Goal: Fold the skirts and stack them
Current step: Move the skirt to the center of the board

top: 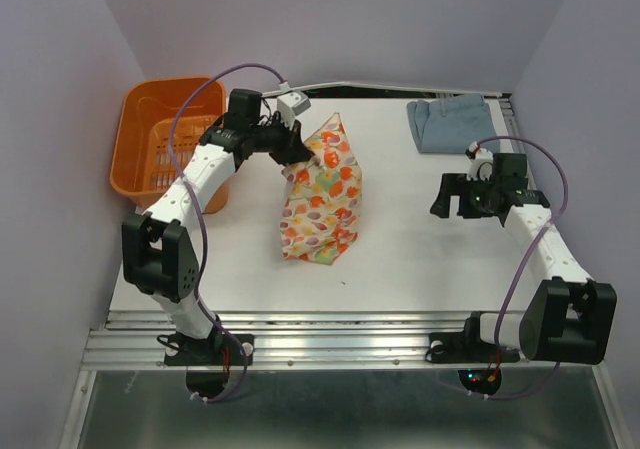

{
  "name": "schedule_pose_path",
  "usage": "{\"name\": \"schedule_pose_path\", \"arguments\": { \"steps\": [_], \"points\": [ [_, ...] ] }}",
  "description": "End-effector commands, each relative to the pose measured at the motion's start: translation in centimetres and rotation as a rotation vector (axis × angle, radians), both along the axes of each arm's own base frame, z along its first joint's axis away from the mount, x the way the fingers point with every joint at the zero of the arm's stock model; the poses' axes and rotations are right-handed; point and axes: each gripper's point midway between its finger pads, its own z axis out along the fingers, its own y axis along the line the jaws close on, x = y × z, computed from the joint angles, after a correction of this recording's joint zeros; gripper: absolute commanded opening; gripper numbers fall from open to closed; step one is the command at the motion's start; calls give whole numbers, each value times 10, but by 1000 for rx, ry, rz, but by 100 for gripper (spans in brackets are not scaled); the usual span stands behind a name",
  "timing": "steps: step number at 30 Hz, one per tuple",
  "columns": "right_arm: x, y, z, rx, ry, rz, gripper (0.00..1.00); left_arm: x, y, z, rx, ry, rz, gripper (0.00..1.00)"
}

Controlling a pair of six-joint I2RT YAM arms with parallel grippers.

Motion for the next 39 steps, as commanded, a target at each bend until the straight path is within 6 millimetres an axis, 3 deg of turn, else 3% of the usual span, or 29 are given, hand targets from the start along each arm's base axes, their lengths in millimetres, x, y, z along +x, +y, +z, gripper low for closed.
{"name": "schedule_pose_path", "arguments": {
  "steps": [1,2,5,7,8,11,13,14,16,17,18,20,21,22,23,24,25,26,27,28,29,32,33,34,36,38,39],
  "points": [
    [12,2,10,4,-40,5,100,26,11,31,67,-178,55,0],
    [12,2,10,4,-38,4,100,37,13,46,72,-214,86,0],
    [14,0,9,-1,-38,0,100,60,12,62,93,-260,143,0],
    [14,0,10,-3,-39,-3,100,72,5,93,81,-334,166,0],
    [16,-1,13,-7,-46,-6,100,79,8,118,90,-408,205,0],
    [17,-3,16,-14,-51,-15,100,74,-4,147,140,-531,214,0],
    [19,-4,19,-17,-56,-19,100,60,-12,151,224,-614,156,0],
    [20,-4,18,-17,-51,-19,100,44,-29,130,286,-597,97,0],
    [22,-4,16,-18,-43,-17,100,20,-39,108,392,-635,4,0],
    [25,-5,19,-21,-48,-19,100,8,-46,88,436,-624,-37,0],
    [28,-7,16,-32,-35,-21,100,-20,-57,44,518,-606,-126,0],
    [32,-10,13,-45,-22,-23,100,-52,-67,-8,610,-590,-218,0],
    [33,-11,10,-50,-9,-23,100,-68,-57,-58,718,-560,-237,0],
    [32,-11,3,-53,18,-10,100,-98,-74,-80,741,-573,-320,0],
    [32,-10,1,-51,32,1,100,-114,-76,-104,770,-543,-350,0],
    [33,-9,2,-47,38,12,100,-129,-73,-132,805,-497,-373,5],
    [29,-6,-5,-38,72,38,100,-150,-84,-155,802,-429,-396,14],
    [27,-4,-7,-33,87,50,100,-161,-90,-165,788,-389,-414,39],
    [26,-2,-7,-27,102,72,100,-176,-107,-167,738,-343,-432,73],
    [24,-1,-9,-26,112,82,100,-178,-108,-167,736,-345,-438,74],
    [23,0,-10,-21,117,90,100,-188,-123,-157,653,-309,-470,98],
    [19,5,-8,4,128,122,100,-193,-143,-111,506,-330,-468,99],
    [17,10,-4,25,130,137,100,-192,-151,-78,411,-353,-468,99],
    [16,12,-2,38,133,145,98,-187,-154,-58,338,-354,-464,99],
    [15,16,1,61,136,158,96,-175,-154,-17,230,-368,-434,99],
    [13,21,4,91,137,169,94,-162,-145,11,144,-353,-409,98],
    [12,23,3,104,142,174,93,-145,-136,26,91,-347,-388,96]
  ]
}}
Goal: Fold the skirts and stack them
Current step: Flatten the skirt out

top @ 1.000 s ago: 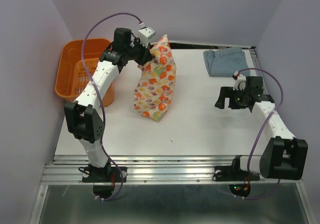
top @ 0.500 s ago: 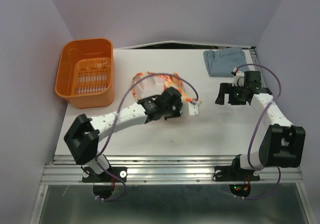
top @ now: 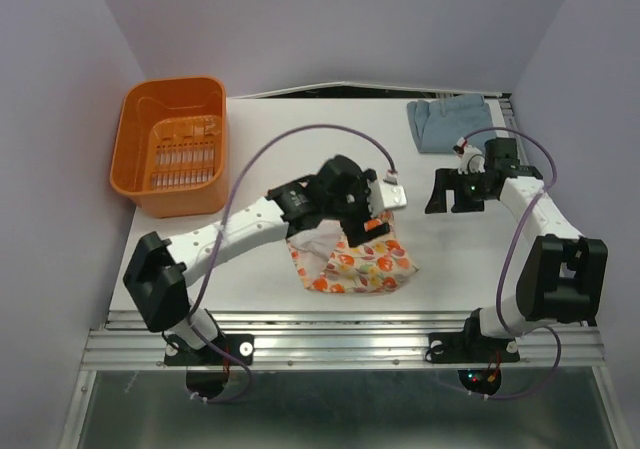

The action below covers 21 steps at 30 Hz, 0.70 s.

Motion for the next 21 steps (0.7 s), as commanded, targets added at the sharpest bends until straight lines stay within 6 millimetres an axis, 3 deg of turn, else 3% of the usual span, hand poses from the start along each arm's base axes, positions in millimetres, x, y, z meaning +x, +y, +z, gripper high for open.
{"name": "schedule_pose_path", "arguments": {
  "steps": [1,3,9,14,18,21],
  "points": [
    [3,21,22,94,-30,67,93,33,9,110,-335,18,30,94],
    [4,27,15,115,-10,75,92,57,26,117,-352,20,76,91],
    [21,51,2,159,21,93,91,110,49,88,-321,57,210,93],
    [40,75,-7,224,71,122,88,130,32,41,-252,176,200,99],
    [51,87,-16,239,89,141,86,140,20,37,-265,173,175,99],
    [59,96,-26,238,90,166,86,141,8,10,-185,214,102,99]
  ]
}}
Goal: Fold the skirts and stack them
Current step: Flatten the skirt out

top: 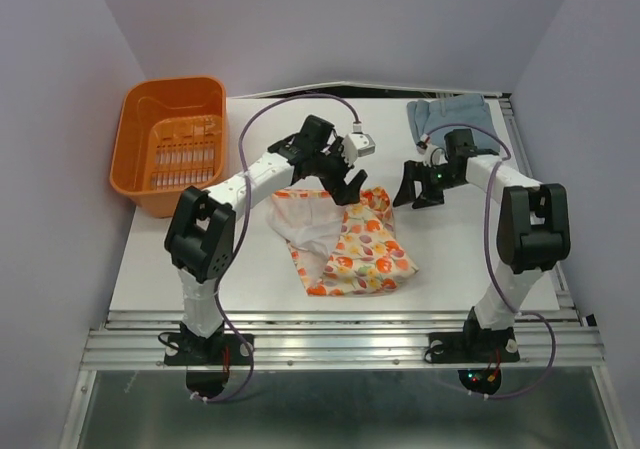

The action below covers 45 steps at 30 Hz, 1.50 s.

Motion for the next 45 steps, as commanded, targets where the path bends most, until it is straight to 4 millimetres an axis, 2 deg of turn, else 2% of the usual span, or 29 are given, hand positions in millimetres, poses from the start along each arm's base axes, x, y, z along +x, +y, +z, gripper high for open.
{"name": "schedule_pose_path", "arguments": {
  "steps": [1,5,8,14,15,17,19,20,21,23,24,25,26,27,28,30,31,32,33,34,36,37,38,39,41,42,43,44,45],
  "points": [
    [21,24,9,58,-59,47,86,4,-26,30,-19,-84,-167,99],
    [24,35,-3,71,-12,52,85,-6,-30,18,28,-109,-283,99],
    [23,42,-7,95,11,71,70,-16,-26,1,97,-128,-355,98],
    [25,45,-3,114,11,75,53,-35,-16,-38,270,-145,-462,98],
    [25,45,-2,118,10,77,46,-37,-15,-42,287,-150,-471,94],
    [29,47,3,128,-3,80,38,-39,-13,-51,315,-156,-481,87],
    [31,48,8,138,-16,87,22,-40,-11,-56,339,-149,-477,69],
    [34,49,11,143,-27,89,16,-42,-9,-56,348,-139,-473,47],
    [37,49,12,143,-36,86,1,-46,-7,-49,340,-135,-460,34],
    [46,49,15,130,-62,80,1,-53,-1,-37,329,-144,-445,10],
    [49,49,16,128,-72,79,1,-61,6,-40,333,-139,-438,0],
    [54,48,15,124,-77,75,1,-66,12,-13,301,-190,-422,0],
    [58,48,16,119,-82,69,1,-72,18,-7,296,-197,-412,0],
    [67,49,23,119,-110,67,1,-85,28,-10,305,-181,-414,0],
    [71,49,23,119,-111,58,1,-93,36,12,279,-220,-401,0],
    [81,52,28,130,-132,53,1,-114,50,16,283,-207,-412,0],
    [93,54,39,140,-161,45,1,-131,62,14,292,-201,-419,0],
    [98,55,36,144,-159,43,1,-147,64,10,300,-194,-450,0],
    [104,56,39,150,-167,42,1,-166,77,-7,338,-155,-477,0],
    [114,59,51,164,-194,37,1,-178,81,-3,330,-174,-493,0],
    [125,60,51,169,-201,31,1,-210,80,-13,330,-156,-574,11],
    [130,61,56,174,-217,31,1,-225,85,-21,336,-129,-598,19],
    [139,62,65,176,-246,28,1,-241,83,-24,318,-92,-638,28],
    [144,62,70,177,-263,26,1,-254,80,-27,311,-55,-664,34],
    [153,65,86,197,-295,22,1,-266,72,-23,267,-6,-693,48],
    [155,66,89,206,-303,23,1,-268,69,-21,256,4,-694,52],
    [156,68,91,215,-302,28,6,-267,61,-15,238,-1,-699,59],
    [154,69,92,220,-301,49,15,-266,55,-9,224,-3,-695,61],
    [157,69,101,218,-316,56,49,-265,51,-3,213,-8,-694,69]
  ]
}}
